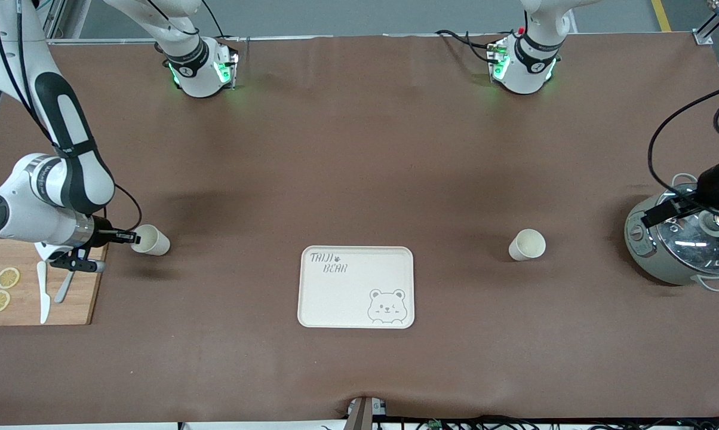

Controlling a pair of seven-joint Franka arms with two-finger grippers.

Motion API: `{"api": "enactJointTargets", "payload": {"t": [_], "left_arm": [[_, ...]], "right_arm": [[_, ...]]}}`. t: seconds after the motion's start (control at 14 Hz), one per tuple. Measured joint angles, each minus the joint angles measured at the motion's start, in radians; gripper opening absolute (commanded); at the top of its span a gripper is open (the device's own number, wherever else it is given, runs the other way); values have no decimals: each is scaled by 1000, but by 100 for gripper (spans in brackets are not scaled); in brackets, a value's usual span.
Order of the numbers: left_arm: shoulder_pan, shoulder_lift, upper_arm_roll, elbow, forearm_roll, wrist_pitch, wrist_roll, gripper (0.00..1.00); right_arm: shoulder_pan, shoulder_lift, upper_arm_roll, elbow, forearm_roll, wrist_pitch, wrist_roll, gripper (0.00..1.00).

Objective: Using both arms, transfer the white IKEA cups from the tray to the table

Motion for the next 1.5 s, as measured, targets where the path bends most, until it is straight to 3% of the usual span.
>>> {"api": "enactJointTargets", "payload": {"t": [0.14, 0.36, 0.5, 0.79, 1.07, 1.29, 1.5], "left_arm": [[17, -32, 0, 1, 0, -47, 38, 100], [1, -92, 5, 2, 0, -77, 61, 100], [-63, -146, 43, 0, 0, -141, 65, 100], [-234, -235, 170, -26, 0, -221, 81, 100], [-259, -300, 197, -88, -32, -224, 130, 100], [-261, -326, 197, -124, -37, -222, 133, 100], [-266, -332, 196, -134, -37, -222, 133, 100]], "right_arm": [[0, -1, 1, 47, 0, -15, 0, 100], [2, -8, 9, 136, 1, -204, 2, 100], [16, -9, 15, 215, 1, -296, 1, 100], [72, -13, 35, 437, 1, -443, 2, 100], [164, -27, 35, 697, -51, -534, 10, 100], [169, -71, 30, 750, -88, -629, 10, 100], [160, -202, 23, 720, -91, -795, 10, 100]]}}
